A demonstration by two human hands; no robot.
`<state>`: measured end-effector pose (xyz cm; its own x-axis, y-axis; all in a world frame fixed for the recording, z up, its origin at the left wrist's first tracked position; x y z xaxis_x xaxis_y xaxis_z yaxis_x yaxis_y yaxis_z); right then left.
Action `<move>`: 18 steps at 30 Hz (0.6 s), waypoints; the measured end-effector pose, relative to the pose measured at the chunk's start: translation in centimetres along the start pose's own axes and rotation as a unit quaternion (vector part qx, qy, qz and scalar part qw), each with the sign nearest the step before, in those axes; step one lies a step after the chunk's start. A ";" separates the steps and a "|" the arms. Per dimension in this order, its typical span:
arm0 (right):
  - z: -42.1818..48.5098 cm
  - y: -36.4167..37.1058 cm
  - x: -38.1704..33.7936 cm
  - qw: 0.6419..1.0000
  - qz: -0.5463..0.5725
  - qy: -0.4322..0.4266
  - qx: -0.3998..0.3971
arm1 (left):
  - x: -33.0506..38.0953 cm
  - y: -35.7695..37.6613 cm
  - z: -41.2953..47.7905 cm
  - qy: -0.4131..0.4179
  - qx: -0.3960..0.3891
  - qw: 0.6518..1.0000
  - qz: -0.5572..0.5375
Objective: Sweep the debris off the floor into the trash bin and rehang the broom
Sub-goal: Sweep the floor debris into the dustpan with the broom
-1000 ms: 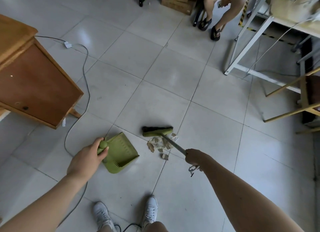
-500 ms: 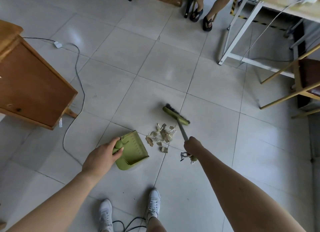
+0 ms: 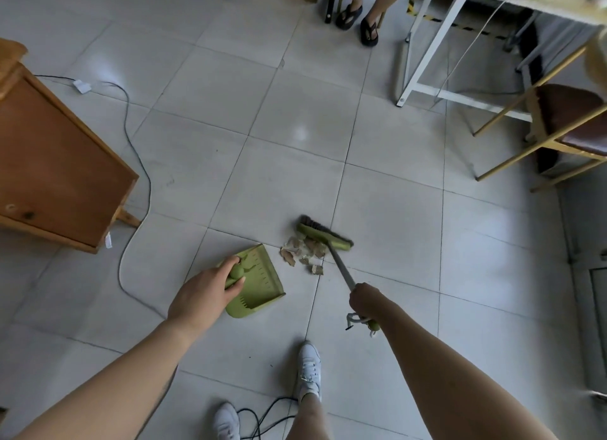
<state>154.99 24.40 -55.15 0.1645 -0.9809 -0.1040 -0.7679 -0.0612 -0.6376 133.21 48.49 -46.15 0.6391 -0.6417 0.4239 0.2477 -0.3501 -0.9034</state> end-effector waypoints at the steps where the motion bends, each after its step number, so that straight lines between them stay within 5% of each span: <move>1: -0.9 1.4 0.0 1.000 -0.005 0.000 -0.007 | -0.5 -0.2 -0.4 0.005 -0.004 1.000 0.001; 11: -7.0 4.9 -1.1 0.990 0.097 0.012 0.106 | -6.0 -3.5 -4.0 0.033 -0.009 0.999 -0.001; 18: -9.8 6.9 0.0 0.966 0.227 0.099 0.078 | -6.0 -4.2 -5.4 0.072 -0.023 0.997 0.013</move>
<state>143.64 22.18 -52.11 -0.3016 -0.9168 -0.2619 -0.6272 0.3976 -0.6697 124.39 50.16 -44.54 0.5328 -0.7408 0.4089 0.1967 -0.3616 -0.9114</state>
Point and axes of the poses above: each hand's wrist, its own z-axis towards the middle knuckle, its own y-axis out of the palm, x = y × z, the point moved 5 cm from there along z, towards the middle knuckle, and after that the axes turned 9 degrees about x, right-handed, at the moved point
